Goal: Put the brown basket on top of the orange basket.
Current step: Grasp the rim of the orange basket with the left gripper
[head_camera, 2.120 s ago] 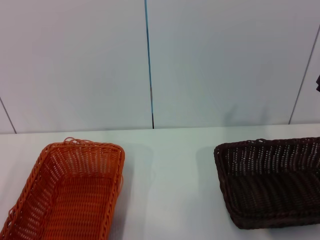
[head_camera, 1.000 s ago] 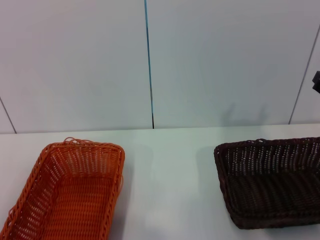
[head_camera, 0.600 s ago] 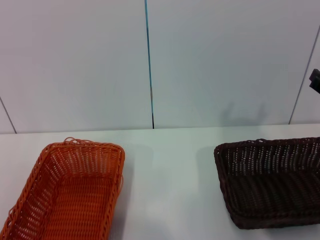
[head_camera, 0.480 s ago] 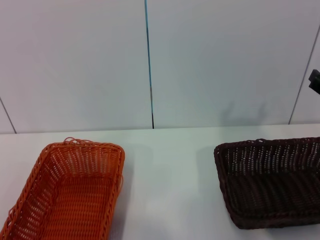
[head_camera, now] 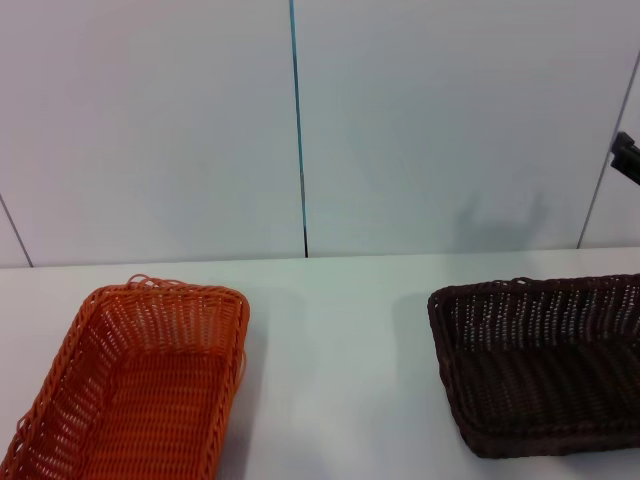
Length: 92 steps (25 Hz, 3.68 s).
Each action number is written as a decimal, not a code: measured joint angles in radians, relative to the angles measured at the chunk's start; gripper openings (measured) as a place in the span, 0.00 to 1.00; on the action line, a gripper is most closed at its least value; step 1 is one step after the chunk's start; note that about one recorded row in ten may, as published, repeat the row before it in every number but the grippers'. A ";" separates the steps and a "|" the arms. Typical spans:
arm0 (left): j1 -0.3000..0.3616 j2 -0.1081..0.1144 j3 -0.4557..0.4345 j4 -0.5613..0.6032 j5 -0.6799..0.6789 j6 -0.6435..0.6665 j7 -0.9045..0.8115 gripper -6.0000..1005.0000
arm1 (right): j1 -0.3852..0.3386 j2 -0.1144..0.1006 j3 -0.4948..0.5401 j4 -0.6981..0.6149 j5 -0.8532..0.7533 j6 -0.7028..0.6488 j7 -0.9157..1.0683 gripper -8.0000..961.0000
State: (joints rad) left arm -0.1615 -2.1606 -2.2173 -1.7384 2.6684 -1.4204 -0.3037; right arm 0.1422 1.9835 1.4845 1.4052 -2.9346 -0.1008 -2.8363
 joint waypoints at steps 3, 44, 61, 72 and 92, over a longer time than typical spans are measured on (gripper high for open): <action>0.038 0.000 0.001 -0.054 0.005 -0.039 -0.034 0.91 | 0.017 -0.006 0.010 -0.023 0.000 -0.013 0.000 0.96; 0.169 0.001 0.437 -0.107 0.028 0.045 -0.239 0.91 | 0.032 -0.013 -0.003 -0.041 0.000 -0.052 0.000 0.96; 0.010 0.001 0.457 0.164 0.024 0.162 -0.192 0.91 | 0.020 -0.004 -0.007 -0.036 0.000 -0.057 0.000 0.96; -0.067 0.006 0.411 0.336 0.029 0.221 -0.132 0.82 | 0.004 -0.002 -0.009 -0.004 0.000 -0.064 0.000 0.96; -0.124 0.009 0.339 0.399 0.032 0.168 -0.005 0.27 | 0.003 0.005 -0.010 0.002 0.000 -0.063 0.000 0.96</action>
State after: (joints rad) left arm -0.2853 -2.1519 -1.8786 -1.3397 2.7007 -1.2526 -0.3090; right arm 0.1457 1.9881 1.4743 1.4068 -2.9345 -0.1641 -2.8364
